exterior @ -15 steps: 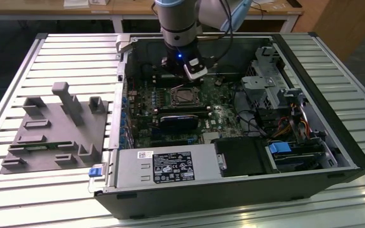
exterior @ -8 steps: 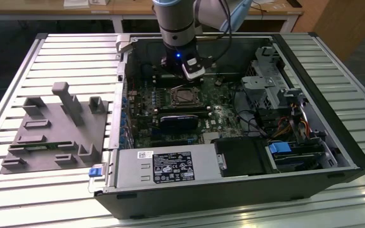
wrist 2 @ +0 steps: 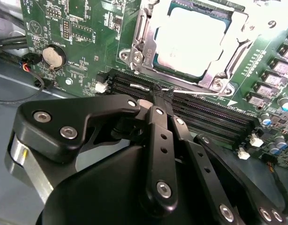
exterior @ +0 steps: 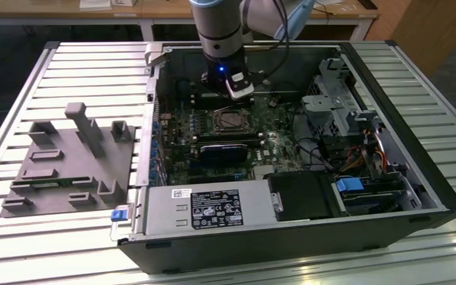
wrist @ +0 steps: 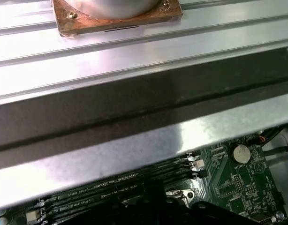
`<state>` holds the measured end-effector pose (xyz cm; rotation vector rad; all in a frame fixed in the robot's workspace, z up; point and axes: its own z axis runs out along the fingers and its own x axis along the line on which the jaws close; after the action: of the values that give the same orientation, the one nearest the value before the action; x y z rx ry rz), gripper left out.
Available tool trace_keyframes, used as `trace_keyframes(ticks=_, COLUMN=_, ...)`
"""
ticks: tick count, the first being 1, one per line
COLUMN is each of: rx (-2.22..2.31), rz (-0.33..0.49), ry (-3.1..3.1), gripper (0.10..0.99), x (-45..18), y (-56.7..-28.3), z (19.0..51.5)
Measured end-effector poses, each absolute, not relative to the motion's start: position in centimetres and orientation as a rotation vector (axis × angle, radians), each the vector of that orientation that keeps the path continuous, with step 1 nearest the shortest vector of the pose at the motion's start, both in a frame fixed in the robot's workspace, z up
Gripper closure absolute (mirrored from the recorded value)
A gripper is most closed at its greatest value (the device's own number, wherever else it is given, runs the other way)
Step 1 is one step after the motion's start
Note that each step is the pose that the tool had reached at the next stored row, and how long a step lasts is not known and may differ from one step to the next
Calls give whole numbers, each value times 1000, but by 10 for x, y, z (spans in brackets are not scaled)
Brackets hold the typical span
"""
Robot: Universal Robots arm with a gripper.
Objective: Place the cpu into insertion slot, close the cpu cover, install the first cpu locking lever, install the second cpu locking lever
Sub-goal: 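Install the first cpu locking lever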
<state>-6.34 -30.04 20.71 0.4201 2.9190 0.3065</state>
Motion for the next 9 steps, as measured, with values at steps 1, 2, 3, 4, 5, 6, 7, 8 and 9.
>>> trace_keyframes(ticks=1, rx=425, rz=306, ry=2918, gripper=984, x=-64, y=-300, z=207)
trace_keyframes(ticks=2, rx=430, rz=304, ry=2916, gripper=984, x=-64, y=-299, z=207)
trace_keyframes(ticks=3, rx=435, rz=301, ry=2914, gripper=984, x=-64, y=-299, z=206)
trace_keyframes(ticks=4, rx=441, rz=298, ry=2911, gripper=984, x=-64, y=-299, z=206)
trace_keyframes(ticks=5, rx=447, rz=294, ry=2909, gripper=984, x=-64, y=-299, z=205)
trace_keyframes(ticks=6, rx=452, rz=290, ry=2907, gripper=984, x=-64, y=-299, z=205)
trace_keyframes(ticks=7, rx=456, rz=287, ry=2904, gripper=984, x=-64, y=-299, z=205)
trace_keyframes(ticks=8, rx=461, rz=284, ry=2902, gripper=984, x=-64, y=-298, z=204)
trace_keyframes(ticks=9, rx=466, rz=280, ry=2900, gripper=984, x=-65, y=-298, z=204)
